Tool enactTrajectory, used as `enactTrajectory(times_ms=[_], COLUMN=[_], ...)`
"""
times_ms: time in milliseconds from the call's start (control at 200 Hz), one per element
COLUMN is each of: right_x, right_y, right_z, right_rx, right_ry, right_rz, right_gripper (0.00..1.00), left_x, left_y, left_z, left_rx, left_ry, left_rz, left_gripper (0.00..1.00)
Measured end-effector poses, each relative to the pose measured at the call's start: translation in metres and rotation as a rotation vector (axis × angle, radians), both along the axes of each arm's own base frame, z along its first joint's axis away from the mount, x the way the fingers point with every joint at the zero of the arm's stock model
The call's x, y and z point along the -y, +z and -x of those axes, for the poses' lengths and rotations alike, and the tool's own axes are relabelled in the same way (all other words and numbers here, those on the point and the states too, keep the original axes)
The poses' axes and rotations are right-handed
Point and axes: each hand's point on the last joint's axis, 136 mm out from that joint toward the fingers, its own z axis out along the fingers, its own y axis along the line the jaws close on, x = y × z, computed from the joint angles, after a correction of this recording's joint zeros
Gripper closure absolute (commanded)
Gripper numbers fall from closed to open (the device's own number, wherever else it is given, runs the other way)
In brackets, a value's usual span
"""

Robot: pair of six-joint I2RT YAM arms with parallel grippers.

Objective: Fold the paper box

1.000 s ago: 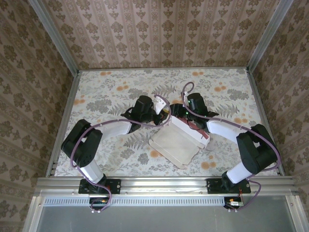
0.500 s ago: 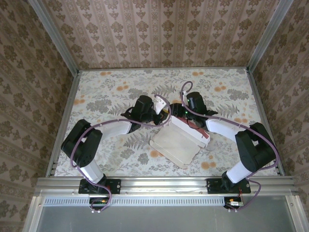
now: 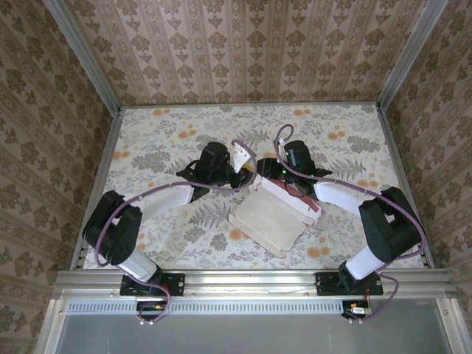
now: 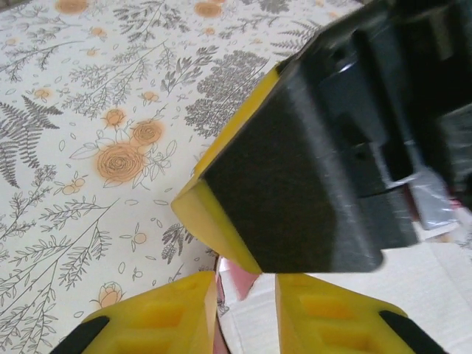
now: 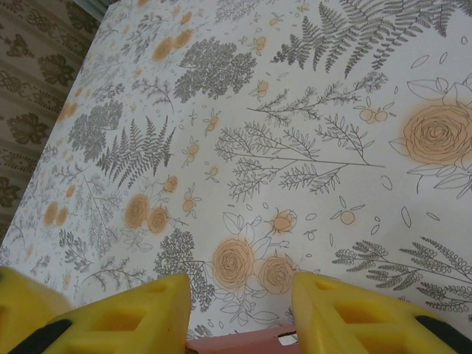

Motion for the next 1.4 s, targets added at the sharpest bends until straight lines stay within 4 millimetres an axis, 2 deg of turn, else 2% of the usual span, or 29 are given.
enactTrajectory(times_ms=[135, 225, 450, 670, 925, 1400], right_x=[-0.001, -0.001, -0.001, -0.001, -0.001, -0.001], right_y=[0.0, 0.0, 0.0, 0.0, 0.0, -0.001], right_z=[0.0, 0.0, 0.0, 0.0, 0.0, 0.001], right_rx=[0.0, 0.0, 0.0, 0.0, 0.0, -0.011], right_ry=[0.002, 0.002, 0.002, 0.002, 0.002, -0.011], right_rz=[0.0, 0.0, 0.0, 0.0, -0.001, -0.016], right_gripper=[0.59, 0.59, 0.6, 0.6, 0.6, 0.58], left_x=[-0.013, -0.022, -0.035, -0.032, -0.025, 0.004], left_y=[0.022, 0.021, -0.018, -0.058, -0.087, -0.072], left_z=[-0.002, -0.004, -0.014, -0.021, -0.02, -0.003], left_rx=[0.016, 0.007, -0.082, -0.142, -0.186, -0.156], left_ry=[0.008, 0.016, 0.04, 0.041, 0.001, -0.121], left_rz=[0.051, 0.058, 0.012, -0.026, -0.034, 0.039], left_gripper=[0.73, 0.74, 0.76, 0.74, 0.7, 0.68])
